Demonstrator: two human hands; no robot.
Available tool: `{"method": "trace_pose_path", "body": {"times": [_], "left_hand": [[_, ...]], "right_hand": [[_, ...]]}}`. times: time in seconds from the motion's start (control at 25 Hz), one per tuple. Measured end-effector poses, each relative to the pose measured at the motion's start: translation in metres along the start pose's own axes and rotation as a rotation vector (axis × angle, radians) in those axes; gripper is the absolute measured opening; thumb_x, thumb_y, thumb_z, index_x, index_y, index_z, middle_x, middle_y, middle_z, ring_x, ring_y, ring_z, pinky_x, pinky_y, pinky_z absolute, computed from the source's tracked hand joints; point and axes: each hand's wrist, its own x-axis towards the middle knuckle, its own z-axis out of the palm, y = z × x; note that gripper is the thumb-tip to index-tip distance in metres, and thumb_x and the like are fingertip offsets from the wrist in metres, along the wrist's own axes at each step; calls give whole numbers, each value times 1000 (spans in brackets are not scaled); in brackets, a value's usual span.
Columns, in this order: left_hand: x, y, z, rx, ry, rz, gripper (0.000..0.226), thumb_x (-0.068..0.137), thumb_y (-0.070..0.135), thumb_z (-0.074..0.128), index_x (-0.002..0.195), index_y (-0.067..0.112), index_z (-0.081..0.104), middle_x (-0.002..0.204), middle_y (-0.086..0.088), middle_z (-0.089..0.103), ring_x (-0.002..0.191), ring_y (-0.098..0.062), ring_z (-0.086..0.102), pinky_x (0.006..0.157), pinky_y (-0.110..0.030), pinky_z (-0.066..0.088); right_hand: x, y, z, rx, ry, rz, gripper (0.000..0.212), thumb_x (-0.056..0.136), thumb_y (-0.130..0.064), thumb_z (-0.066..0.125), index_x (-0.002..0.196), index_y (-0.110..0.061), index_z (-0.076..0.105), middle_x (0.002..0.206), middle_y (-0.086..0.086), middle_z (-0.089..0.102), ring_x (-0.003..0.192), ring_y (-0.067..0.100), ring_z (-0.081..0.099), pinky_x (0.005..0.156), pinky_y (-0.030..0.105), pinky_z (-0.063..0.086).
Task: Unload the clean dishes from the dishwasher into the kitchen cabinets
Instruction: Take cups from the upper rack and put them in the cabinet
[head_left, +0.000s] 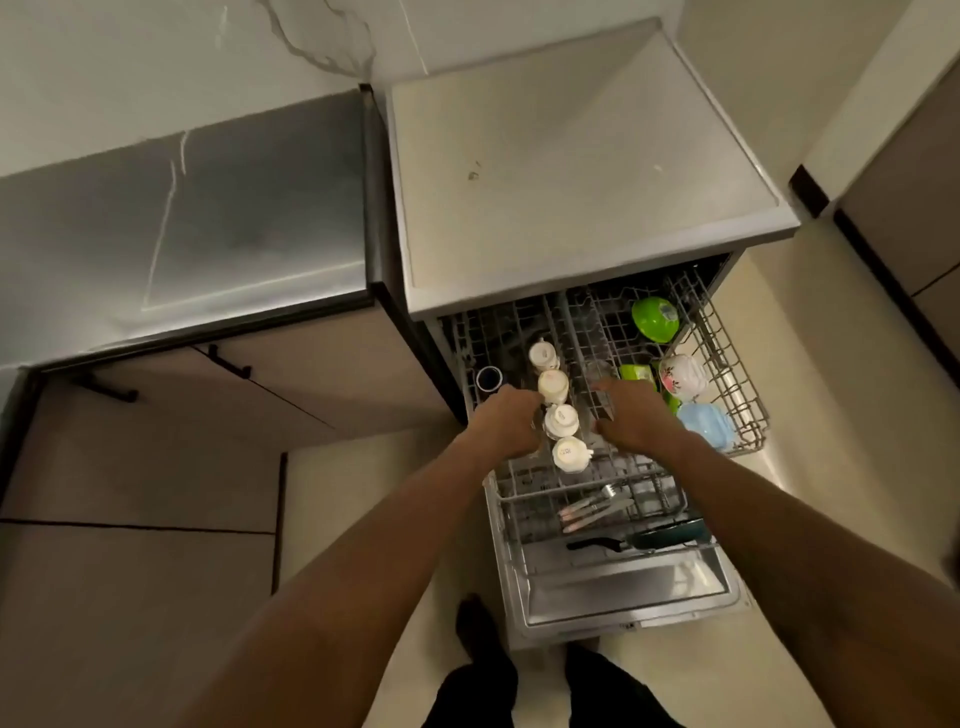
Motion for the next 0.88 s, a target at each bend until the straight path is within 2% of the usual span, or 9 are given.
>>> {"method": "trace_pose_path", "body": {"times": [0.12,0.24,0.36,0.48,0.56,0.64,0.76,0.88], "left_hand": [[46,0,36,16,-49,4,19,80,25,66,98,17,66,92,-5,69,82,-27,66,68,-38,56],[90,-1,64,95,-78,64,15,81,20,65,96,19,63,93,-3,69,84,-27,68,66,-40,58],[138,-9,105,230,-132,130,39,76,9,69,113,18,60,104,-5,67,92,-28,69,69,-42,60],[147,-5,116,334,-211,207,50,79,6,67,127,15,53,117,-8,61,101,-31,66,75,-44,59],[148,-7,122,376,-176,262,65,82,1,66,141,13,43,136,-10,52,114,-33,58,80,-44,57],[150,-9,128,398,-125,274,73,82,0,66,147,13,35,147,-11,42,124,-34,51,86,-46,53],[159,-12,137,484,-122,282,68,86,4,64,146,15,36,143,-12,44,126,-37,48,85,-47,52],[164,-9,137,458,-164,276,45,94,12,59,138,11,48,134,-15,51,124,-39,50,92,-48,50]], "right_hand": [[21,21,48,27,-57,18,51,77,-24,78,126,-12,65,115,13,71,107,34,66,87,37,53],[41,36,101,52,-97,32,49,76,-34,74,121,-19,65,108,8,72,98,31,69,79,36,57],[58,49,140,-20,-175,-15,55,75,-35,75,126,-25,59,115,3,68,103,26,66,81,38,58],[67,59,156,-114,-185,-64,62,78,-31,76,135,-23,52,122,2,63,109,27,63,84,39,56],[75,67,164,-135,-185,-41,62,77,-33,77,133,-22,51,121,2,64,107,26,64,83,40,56],[82,70,169,-154,-190,-14,60,76,-38,79,127,-21,54,117,1,67,101,25,67,82,39,57],[93,70,178,-244,-191,-34,54,77,-41,79,121,-19,58,112,3,69,97,26,69,81,36,56],[96,70,182,-283,-176,-76,50,79,-37,77,120,-15,60,110,6,70,97,28,70,80,35,54]]}}
